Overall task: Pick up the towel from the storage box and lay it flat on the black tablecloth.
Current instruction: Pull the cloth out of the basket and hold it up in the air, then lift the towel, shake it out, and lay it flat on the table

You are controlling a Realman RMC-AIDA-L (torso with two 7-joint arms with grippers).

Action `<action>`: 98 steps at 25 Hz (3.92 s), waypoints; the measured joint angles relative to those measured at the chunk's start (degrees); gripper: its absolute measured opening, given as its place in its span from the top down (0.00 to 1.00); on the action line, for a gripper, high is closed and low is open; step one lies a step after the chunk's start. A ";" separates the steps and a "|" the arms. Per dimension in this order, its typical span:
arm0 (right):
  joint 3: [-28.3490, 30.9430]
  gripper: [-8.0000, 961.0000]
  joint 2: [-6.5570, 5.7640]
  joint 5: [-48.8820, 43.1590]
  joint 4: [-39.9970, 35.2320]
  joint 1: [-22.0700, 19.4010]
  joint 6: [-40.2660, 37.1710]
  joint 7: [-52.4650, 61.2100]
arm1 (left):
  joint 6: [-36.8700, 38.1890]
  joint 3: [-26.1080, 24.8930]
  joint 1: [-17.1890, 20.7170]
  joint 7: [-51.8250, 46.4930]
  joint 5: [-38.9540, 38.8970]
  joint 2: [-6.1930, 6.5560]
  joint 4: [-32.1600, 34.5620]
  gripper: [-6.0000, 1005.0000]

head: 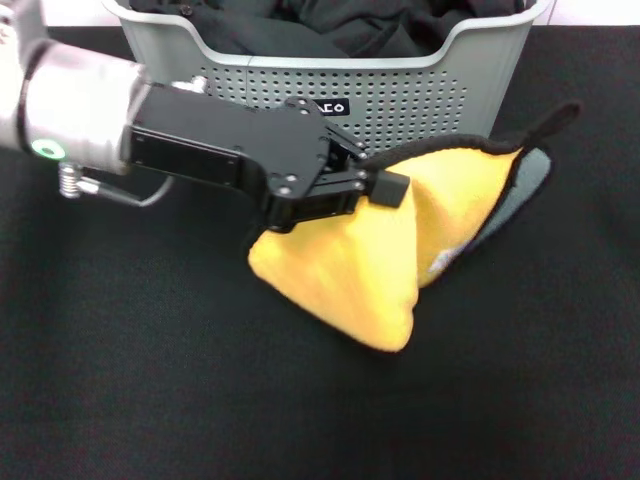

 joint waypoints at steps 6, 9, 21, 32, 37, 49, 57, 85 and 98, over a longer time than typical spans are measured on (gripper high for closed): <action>-2.01 0.86 -0.29 -8.39 -1.16 4.57 -2.68 -0.42 | 4.98 0.38 -1.00 -0.89 -1.63 1.32 0.72 0.99; -3.59 0.84 0.02 -9.60 -2.66 5.59 -3.94 -0.70 | 5.33 1.16 -1.31 -1.09 -1.46 1.23 0.58 0.99; -8.04 0.55 0.90 -10.21 -2.73 10.94 -3.51 2.55 | 6.81 3.91 -1.50 0.03 -2.65 0.93 0.93 0.99; -8.90 0.46 1.22 -11.12 -2.13 10.83 -2.21 2.86 | 8.24 3.87 -1.50 1.46 -3.88 0.86 1.18 0.99; -9.61 0.45 1.55 -11.13 -1.21 12.13 -1.44 2.86 | 8.35 3.85 -1.86 1.53 -3.88 0.61 1.20 0.99; -11.89 0.45 2.68 -11.12 -0.79 15.07 -3.36 1.88 | 8.15 3.50 -1.66 1.62 -3.89 0.24 1.12 0.99; -11.22 0.47 2.52 -10.68 -0.84 14.27 -4.61 1.63 | 7.93 3.43 -1.67 1.65 -3.88 0.27 0.82 0.99; -11.03 0.80 3.08 -10.57 -1.23 12.35 -3.91 -0.01 | 7.90 3.35 -0.92 1.65 -3.87 -0.04 0.57 0.99; -10.94 0.99 3.29 1.58 -5.31 10.87 -9.59 1.46 | 5.34 3.25 -0.70 7.39 -3.33 -1.43 -6.68 0.95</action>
